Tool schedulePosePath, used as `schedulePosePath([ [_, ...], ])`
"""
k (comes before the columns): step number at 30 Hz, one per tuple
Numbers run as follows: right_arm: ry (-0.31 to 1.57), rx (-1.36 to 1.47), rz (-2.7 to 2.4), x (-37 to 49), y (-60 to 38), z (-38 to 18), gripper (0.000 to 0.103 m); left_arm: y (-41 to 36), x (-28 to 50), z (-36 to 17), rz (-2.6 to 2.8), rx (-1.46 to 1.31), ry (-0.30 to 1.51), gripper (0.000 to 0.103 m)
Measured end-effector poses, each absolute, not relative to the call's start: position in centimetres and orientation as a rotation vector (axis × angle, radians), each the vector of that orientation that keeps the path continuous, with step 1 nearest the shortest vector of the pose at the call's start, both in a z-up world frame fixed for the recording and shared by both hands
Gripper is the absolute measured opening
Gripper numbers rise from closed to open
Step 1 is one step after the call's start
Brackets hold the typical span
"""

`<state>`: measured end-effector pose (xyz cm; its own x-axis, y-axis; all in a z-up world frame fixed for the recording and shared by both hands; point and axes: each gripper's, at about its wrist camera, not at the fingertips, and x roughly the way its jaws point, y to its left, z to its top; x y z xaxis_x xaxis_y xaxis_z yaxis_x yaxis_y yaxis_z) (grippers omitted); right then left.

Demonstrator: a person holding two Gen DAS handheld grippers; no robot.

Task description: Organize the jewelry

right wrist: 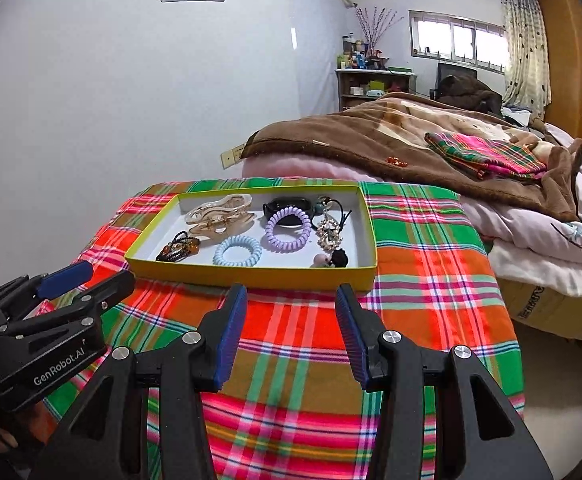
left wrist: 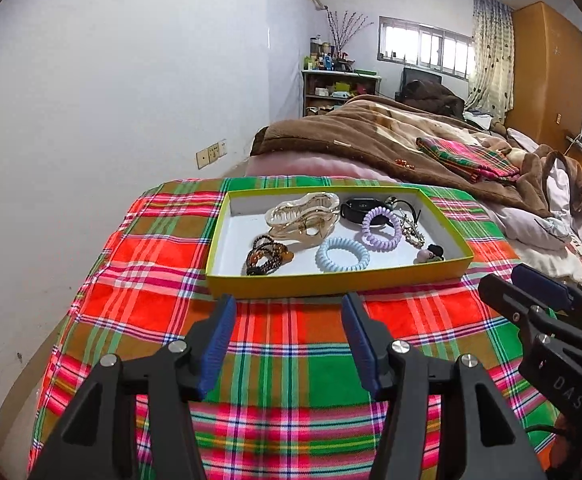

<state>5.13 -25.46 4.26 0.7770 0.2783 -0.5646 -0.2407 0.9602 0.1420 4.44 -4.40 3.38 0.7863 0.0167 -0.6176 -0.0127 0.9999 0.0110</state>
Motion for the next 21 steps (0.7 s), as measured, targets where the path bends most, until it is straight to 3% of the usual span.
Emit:
schedulePosePath([
  [21,0.612,0.063,0.271,4.47,-25.06,4.15,0.047,-4.09,3.76,2.83,-0.001,-0.032,0.685,0.057],
])
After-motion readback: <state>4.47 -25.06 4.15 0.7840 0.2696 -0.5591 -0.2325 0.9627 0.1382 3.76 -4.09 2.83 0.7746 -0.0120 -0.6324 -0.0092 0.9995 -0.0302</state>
